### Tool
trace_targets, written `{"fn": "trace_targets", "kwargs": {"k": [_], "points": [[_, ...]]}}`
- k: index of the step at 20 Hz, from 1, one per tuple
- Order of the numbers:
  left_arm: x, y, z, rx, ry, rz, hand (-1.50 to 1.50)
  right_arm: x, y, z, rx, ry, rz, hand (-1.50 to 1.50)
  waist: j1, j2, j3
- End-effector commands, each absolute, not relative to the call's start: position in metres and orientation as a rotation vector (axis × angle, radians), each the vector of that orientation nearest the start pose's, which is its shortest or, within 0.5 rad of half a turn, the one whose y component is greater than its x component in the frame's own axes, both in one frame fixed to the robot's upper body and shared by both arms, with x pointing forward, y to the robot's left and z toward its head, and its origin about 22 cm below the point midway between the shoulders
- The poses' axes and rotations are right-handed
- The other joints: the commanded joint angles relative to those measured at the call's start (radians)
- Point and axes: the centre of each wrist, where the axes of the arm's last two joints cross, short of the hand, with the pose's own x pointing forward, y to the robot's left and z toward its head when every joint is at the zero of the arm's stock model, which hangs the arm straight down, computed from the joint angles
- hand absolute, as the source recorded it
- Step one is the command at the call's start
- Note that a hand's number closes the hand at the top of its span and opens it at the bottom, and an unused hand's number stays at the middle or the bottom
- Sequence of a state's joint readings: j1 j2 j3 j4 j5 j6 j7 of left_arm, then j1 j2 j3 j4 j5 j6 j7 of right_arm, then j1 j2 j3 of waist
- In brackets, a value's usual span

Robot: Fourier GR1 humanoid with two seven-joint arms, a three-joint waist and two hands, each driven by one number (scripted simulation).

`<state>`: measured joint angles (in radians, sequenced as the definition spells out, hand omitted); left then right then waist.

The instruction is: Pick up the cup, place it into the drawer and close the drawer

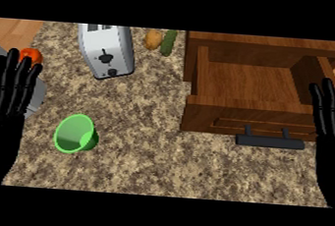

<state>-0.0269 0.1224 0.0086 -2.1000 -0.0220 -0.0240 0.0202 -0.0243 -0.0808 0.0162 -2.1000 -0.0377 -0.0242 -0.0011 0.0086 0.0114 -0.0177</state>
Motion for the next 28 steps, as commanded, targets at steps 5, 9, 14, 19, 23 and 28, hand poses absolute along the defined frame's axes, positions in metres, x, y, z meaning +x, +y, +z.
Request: {"fn": "trace_targets", "kwargs": {"k": [5, 9, 14, 19, 23, 28], "points": [[0.205, 0.278, 0.130, -0.375, -2.090, -0.379, -1.50, 0.203, -0.234, 0.130, -0.043, -2.121, 0.115, -1.50, -0.008, -0.015, 0.015], [0.212, 0.298, 0.098, -0.513, -1.846, -0.173, -1.50, 0.224, -0.227, 0.120, 0.046, -1.968, 0.243, -1.50, 0.007, -0.006, 0.016], [0.217, 0.339, 0.073, -0.523, -1.817, -0.165, -1.50, 0.227, -0.254, 0.118, 0.072, -1.940, 0.258, -1.50, -0.008, -0.011, 0.017], [0.254, 0.362, 0.045, -0.418, -1.752, -0.181, -1.50, 0.243, -0.255, 0.120, 0.060, -1.957, 0.265, -1.50, -0.016, -0.009, 0.017], [0.265, 0.345, 0.019, -0.417, -1.705, -0.203, -1.50, 0.261, -0.241, 0.127, 0.074, -1.967, 0.258, -1.50, -0.013, -0.009, 0.017], [0.265, 0.366, -0.012, -0.359, -1.676, -0.177, -1.50, 0.269, -0.242, 0.110, 0.070, -1.989, 0.249, -1.50, -0.011, -0.009, 0.017]]}}
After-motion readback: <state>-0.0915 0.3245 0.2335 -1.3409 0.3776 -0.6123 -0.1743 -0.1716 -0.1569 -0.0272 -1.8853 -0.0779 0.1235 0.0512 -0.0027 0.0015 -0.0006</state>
